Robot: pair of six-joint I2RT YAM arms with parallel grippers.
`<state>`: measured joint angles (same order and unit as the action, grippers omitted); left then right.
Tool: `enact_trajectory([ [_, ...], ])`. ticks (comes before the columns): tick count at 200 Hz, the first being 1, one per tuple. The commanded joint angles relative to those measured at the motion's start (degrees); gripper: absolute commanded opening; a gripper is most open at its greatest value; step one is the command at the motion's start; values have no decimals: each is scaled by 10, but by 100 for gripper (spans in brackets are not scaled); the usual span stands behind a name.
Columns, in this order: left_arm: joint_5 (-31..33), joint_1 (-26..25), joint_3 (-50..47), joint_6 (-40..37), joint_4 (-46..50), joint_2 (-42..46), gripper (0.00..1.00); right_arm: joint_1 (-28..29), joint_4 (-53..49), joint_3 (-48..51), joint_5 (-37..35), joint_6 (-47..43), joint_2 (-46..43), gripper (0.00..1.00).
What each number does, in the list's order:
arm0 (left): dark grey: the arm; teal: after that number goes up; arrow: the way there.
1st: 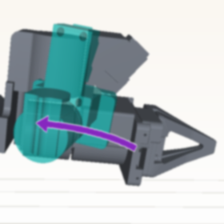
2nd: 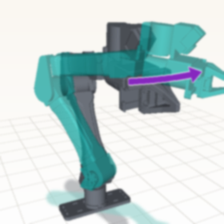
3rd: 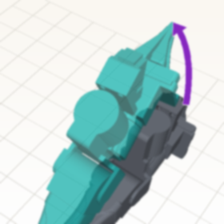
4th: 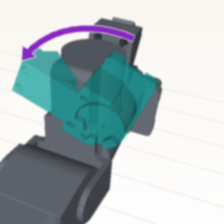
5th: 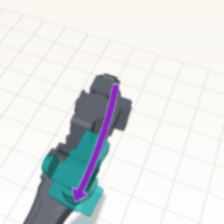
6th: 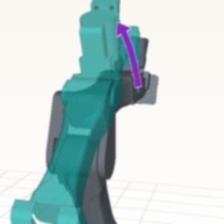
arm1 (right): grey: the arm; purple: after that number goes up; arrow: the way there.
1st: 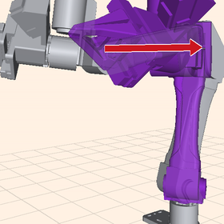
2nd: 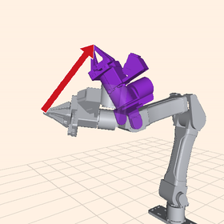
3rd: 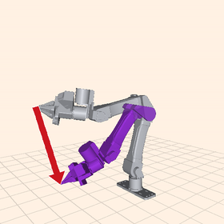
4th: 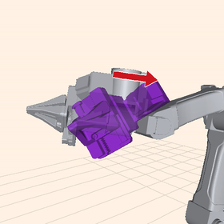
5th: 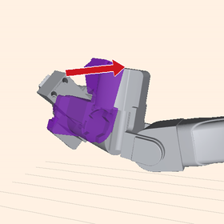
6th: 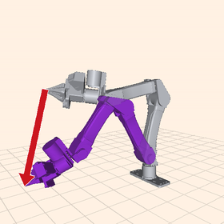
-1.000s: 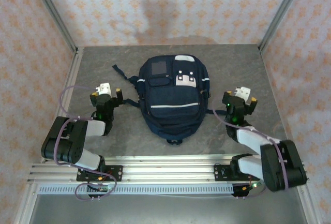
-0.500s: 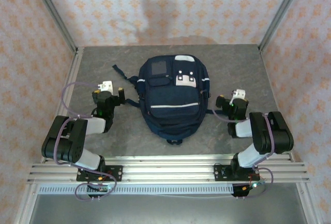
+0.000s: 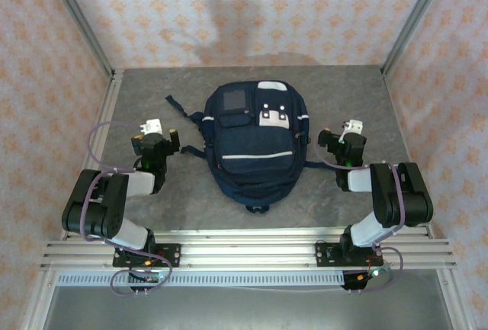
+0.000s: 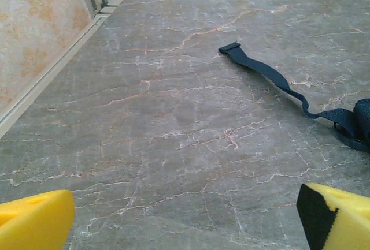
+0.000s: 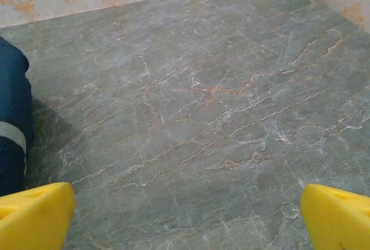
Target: Pack books, pencil case, and school supplies into a backpack
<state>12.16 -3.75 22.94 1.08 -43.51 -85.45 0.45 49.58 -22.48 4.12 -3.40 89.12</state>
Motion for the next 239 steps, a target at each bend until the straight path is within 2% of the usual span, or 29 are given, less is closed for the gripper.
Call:
enact_trajectory([
  [1, -59, 0, 15, -26, 8, -5, 100, -10, -12, -10, -2, 13, -4, 99],
  [68, -79, 13, 18, -20, 13, -5, 100, 6, -2, -2, -28, -2, -7, 99],
  [86, -79, 13, 18, -20, 14, -5, 100, 26, 22, 10, -73, -12, -7, 99],
  [239, -78, 12, 17, -21, 12, -5, 100, 24, 11, 4, -69, -8, -7, 99],
])
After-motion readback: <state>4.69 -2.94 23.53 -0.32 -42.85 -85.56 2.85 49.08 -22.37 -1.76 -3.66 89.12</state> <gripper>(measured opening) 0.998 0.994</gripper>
